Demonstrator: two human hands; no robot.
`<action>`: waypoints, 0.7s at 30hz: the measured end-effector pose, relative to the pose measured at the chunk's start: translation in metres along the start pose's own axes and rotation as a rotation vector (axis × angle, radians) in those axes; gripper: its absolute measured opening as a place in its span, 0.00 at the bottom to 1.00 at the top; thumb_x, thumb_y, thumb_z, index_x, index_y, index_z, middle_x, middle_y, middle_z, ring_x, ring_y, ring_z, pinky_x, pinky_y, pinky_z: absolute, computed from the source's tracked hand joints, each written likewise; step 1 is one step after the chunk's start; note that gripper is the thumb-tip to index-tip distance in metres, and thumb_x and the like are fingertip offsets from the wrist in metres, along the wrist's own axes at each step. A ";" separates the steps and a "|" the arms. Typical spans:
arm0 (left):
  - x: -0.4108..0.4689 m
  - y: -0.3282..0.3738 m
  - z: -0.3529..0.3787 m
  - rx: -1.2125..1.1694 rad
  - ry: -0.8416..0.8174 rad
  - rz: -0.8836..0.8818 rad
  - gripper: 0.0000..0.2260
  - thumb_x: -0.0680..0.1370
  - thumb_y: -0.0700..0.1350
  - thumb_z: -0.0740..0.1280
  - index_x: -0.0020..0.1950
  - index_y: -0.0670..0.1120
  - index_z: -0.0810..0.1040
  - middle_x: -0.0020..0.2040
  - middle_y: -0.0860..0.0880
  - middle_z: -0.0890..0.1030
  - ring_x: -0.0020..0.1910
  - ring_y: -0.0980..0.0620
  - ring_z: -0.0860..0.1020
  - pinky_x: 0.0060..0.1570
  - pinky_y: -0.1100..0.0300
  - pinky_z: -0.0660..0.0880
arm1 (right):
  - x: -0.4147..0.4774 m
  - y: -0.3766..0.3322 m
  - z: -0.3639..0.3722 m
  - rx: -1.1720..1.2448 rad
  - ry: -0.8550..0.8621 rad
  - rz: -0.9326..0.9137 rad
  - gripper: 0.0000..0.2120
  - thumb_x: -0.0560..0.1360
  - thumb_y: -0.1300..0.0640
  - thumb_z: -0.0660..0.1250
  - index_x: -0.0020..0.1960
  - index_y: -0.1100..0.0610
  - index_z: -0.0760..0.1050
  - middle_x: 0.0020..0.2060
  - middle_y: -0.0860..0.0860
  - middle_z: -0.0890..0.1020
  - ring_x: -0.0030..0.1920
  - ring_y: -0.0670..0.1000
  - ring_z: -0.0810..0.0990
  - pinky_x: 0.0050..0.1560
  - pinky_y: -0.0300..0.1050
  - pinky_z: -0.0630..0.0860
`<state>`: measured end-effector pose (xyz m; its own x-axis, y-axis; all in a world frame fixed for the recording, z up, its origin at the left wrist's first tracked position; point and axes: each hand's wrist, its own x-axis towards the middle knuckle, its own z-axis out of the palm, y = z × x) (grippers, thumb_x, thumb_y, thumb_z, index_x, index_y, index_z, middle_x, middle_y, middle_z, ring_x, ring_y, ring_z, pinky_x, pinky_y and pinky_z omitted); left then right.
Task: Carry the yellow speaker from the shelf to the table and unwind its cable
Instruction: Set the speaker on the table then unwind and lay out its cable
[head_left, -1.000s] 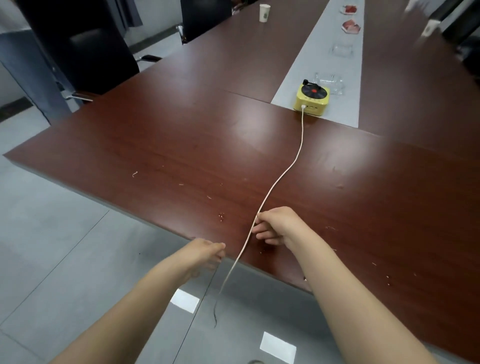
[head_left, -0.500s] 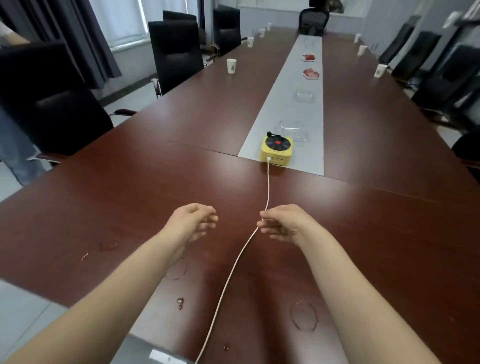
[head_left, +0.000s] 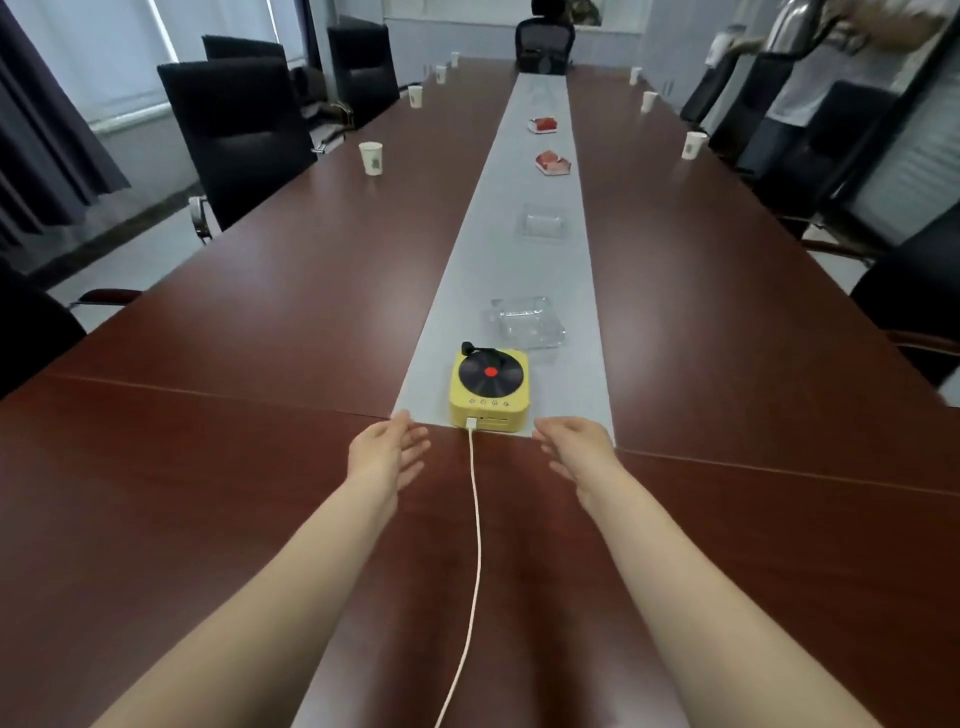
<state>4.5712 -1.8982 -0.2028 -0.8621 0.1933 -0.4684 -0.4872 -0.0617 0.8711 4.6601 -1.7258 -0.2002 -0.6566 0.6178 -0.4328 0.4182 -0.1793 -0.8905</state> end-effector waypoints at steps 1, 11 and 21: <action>0.014 0.000 0.007 0.016 0.003 0.002 0.08 0.80 0.47 0.61 0.52 0.43 0.75 0.49 0.45 0.80 0.48 0.48 0.80 0.52 0.55 0.75 | 0.012 -0.001 0.001 -0.003 0.019 0.002 0.07 0.75 0.56 0.66 0.51 0.57 0.78 0.58 0.57 0.81 0.52 0.50 0.76 0.55 0.46 0.74; 0.116 -0.005 0.059 0.292 -0.081 0.112 0.13 0.81 0.48 0.59 0.62 0.47 0.75 0.63 0.55 0.75 0.67 0.50 0.69 0.61 0.63 0.63 | 0.112 -0.009 0.030 -0.040 0.116 0.030 0.24 0.79 0.53 0.57 0.70 0.67 0.64 0.71 0.59 0.68 0.71 0.58 0.66 0.69 0.51 0.64; 0.152 -0.033 0.074 0.286 -0.302 0.141 0.26 0.82 0.46 0.57 0.78 0.53 0.51 0.77 0.56 0.59 0.74 0.56 0.61 0.69 0.62 0.59 | 0.152 0.030 0.063 0.073 0.070 -0.114 0.23 0.81 0.50 0.51 0.74 0.51 0.63 0.72 0.48 0.69 0.72 0.48 0.67 0.73 0.49 0.64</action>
<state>4.4662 -1.7939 -0.2917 -0.8173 0.4826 -0.3148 -0.2726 0.1576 0.9491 4.5329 -1.6852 -0.3013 -0.6506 0.6890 -0.3194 0.2951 -0.1582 -0.9423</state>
